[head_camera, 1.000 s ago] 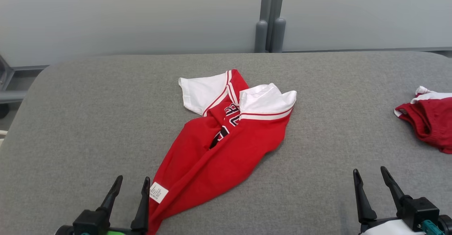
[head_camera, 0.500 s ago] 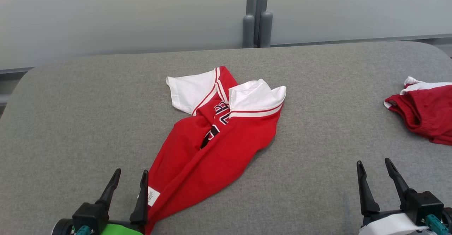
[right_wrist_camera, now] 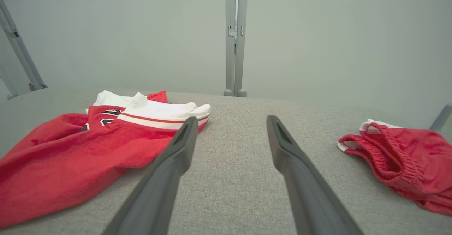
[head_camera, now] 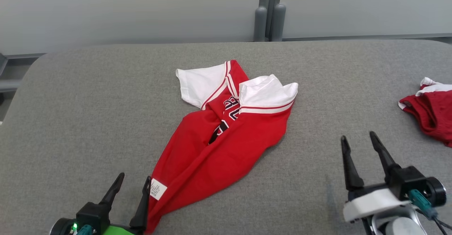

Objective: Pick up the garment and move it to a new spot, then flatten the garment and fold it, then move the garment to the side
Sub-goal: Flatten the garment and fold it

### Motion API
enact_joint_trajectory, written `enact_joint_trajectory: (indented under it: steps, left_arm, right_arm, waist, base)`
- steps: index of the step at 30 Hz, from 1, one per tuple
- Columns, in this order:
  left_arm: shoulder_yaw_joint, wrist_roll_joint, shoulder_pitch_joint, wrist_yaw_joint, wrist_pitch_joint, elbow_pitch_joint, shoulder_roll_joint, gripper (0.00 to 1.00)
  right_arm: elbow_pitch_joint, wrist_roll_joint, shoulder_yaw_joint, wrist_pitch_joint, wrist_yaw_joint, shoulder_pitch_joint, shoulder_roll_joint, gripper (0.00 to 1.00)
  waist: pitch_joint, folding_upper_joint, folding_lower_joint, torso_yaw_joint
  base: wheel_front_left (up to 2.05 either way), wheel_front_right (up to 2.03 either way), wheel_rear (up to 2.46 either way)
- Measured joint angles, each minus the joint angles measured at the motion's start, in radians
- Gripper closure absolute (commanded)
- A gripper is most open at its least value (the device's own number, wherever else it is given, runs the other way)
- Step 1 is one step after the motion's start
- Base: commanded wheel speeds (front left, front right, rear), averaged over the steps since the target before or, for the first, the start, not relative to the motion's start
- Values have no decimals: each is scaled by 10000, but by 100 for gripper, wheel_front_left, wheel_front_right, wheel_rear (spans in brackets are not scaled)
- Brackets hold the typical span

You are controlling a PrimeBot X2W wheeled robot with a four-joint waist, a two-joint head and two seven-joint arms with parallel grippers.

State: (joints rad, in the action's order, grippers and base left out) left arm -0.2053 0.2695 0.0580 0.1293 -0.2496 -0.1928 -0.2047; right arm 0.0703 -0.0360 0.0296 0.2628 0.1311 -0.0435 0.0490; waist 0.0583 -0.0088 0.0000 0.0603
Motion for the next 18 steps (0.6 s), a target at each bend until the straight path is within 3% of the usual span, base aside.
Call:
enact_joint_trajectory:
  steps: [4,12,18]
  left_arm:
    - [-249,109,221,15,1197,654,-514,0]
    - [-988,1718,617,15,3898,2539,-1035,0]
    - [-1047,2056,632,-184,5020,3135,-1124,0]
  right_arm:
    - [255,136,-677,-571,-2,1116,79,0]
    - [54,-431,-1588,-2706,-2,3821,1939,0]
    - [512,-1360,-2247,-4546,0,5467,2949,0]
  waist:
    - [215,0,0,130]
    - [897,0,0,465]
    - [1545,0,0,718]
  base:
    - [0,0,0]
    - [0,0,0]
    - [0,0,0]
